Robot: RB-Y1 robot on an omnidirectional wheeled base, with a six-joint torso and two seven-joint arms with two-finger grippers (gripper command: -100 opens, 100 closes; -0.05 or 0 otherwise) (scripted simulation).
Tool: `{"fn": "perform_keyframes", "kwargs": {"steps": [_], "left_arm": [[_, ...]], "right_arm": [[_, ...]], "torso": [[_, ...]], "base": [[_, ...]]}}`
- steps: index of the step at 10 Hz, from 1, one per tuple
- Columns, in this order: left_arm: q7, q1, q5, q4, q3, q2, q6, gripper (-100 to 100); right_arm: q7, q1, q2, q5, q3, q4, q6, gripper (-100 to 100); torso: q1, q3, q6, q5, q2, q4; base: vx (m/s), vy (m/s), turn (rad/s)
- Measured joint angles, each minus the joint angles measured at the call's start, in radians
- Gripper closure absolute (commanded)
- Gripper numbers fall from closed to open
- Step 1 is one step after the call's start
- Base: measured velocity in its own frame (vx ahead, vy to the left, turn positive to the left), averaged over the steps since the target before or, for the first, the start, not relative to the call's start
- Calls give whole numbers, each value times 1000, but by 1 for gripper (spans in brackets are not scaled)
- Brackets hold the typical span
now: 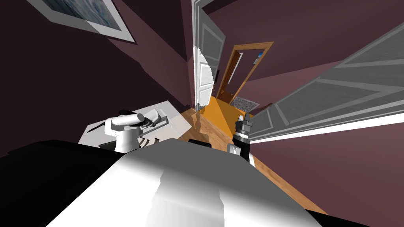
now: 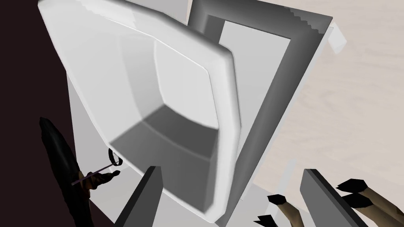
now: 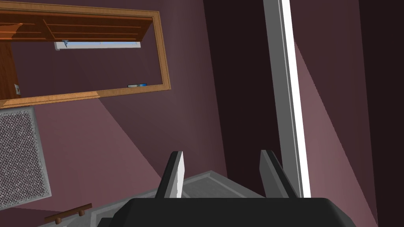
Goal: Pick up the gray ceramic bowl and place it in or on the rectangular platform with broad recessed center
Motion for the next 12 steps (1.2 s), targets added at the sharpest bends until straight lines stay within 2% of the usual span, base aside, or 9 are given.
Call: {"fn": "perform_keyframes", "kwargs": {"steps": [7,8,12], "left_arm": [[12,19,24,-69,23,22,129,-100],[12,20,25,-70,23,22,133,0],[12,20,25,-70,23,22,133,0]], "right_arm": [[0,0,0,0,0,0,0,0],[0,0,0,0,0,0,0,0],[0,0,0,0,0,0,0,0]], "torso": [[1,-1,0,0,-2,0],[0,-1,0,0,-1,0],[-1,1,0,-1,1,0]], "base": [[41,26,-27],[0,0,0],[0,0,0]]}}
